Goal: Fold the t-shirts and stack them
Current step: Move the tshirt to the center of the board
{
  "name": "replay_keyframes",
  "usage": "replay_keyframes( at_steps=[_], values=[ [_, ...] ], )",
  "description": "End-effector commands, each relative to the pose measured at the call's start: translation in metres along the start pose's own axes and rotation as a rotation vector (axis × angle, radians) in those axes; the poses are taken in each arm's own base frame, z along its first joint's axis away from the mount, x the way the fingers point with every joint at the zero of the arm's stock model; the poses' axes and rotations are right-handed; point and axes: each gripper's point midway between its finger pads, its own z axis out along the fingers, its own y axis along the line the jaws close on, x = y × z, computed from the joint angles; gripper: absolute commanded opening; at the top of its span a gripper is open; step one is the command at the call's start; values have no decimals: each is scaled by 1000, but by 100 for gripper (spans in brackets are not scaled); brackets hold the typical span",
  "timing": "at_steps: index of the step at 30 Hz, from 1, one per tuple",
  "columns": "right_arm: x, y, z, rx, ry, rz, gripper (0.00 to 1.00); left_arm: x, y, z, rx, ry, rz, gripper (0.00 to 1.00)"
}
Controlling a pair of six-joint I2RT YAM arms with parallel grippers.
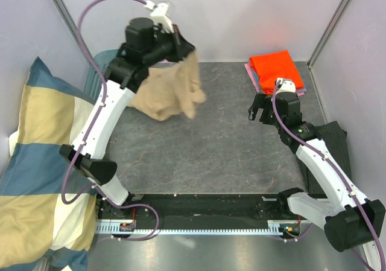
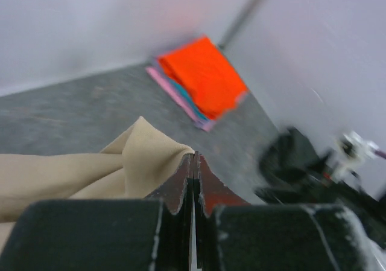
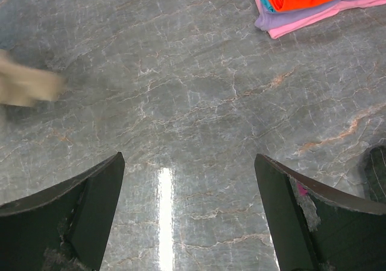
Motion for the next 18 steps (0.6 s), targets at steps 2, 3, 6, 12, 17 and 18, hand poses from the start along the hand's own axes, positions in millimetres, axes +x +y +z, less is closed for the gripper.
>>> replay_keyframes(
  at_steps=[2, 3, 6, 12, 17, 18],
  values=[
    [-3, 2, -8, -16, -25, 5, 98, -19, -95, -53, 198, -75, 34, 2],
    [-1, 1, -7, -11, -20, 4, 98, -13, -106, -57, 218, -59, 31, 2],
    [-3, -3, -10, 11, -32, 3, 98, -19, -126, -74, 259, -76, 36, 2],
    [-7, -12, -13, 55, -59, 19, 98, -12, -119, -86, 197, -64, 42, 2],
    [0, -14, -13, 60, -43, 19, 98, 61, -65, -57, 14, 76, 47, 2],
    [1, -14, -13, 61, -40, 17, 98, 71, -55, -52, -24, 86, 47, 2]
  ],
)
